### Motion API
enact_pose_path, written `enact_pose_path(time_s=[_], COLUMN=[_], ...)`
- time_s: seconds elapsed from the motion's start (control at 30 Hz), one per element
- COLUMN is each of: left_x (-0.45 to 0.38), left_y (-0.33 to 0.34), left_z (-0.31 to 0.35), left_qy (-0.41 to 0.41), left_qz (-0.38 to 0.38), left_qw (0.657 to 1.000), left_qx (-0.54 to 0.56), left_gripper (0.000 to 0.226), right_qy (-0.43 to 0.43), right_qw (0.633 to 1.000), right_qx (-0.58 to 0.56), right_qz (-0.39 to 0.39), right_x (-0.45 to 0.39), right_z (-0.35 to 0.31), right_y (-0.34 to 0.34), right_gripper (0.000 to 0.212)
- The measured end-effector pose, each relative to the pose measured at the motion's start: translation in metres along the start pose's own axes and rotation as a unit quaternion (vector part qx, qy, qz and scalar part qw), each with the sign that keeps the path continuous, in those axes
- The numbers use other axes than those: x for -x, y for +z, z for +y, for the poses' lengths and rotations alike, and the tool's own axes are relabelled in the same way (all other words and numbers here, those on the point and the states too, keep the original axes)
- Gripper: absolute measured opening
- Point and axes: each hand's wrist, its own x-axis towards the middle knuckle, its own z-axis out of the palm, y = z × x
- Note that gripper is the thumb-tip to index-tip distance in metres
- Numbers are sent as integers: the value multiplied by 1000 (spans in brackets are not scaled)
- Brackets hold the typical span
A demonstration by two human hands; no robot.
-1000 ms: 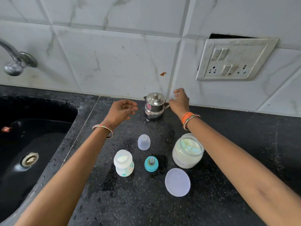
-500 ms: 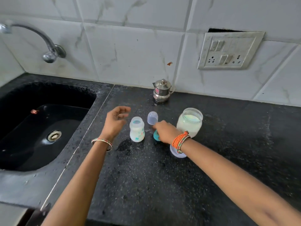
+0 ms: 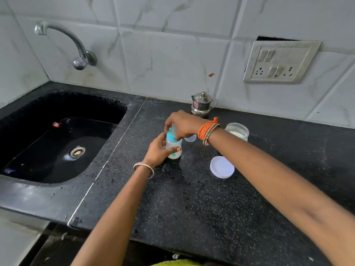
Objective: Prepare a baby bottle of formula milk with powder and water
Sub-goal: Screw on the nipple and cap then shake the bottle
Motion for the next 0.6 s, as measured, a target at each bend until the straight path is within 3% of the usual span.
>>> enact_pose_path(time_s=[0.23, 0.5, 0.6], left_x=[-1, 2, 5], left_y=[-1, -2, -2], left_z=[-3, -3, -5], left_qy=[14, 40, 40], left_qz=[14, 36, 30], left_qw=[999, 992, 992], left_qx=[-29, -118, -113], left_gripper=[60, 62, 63], right_qy=[15, 53, 102], right_qw=[998, 992, 987], right_qx=[57, 96, 112], right_qz=[7, 68, 49], right_x=[-1, -5, -4], right_z=[-16, -22, -19], right_y=[10, 13, 12], right_gripper=[49, 40, 61])
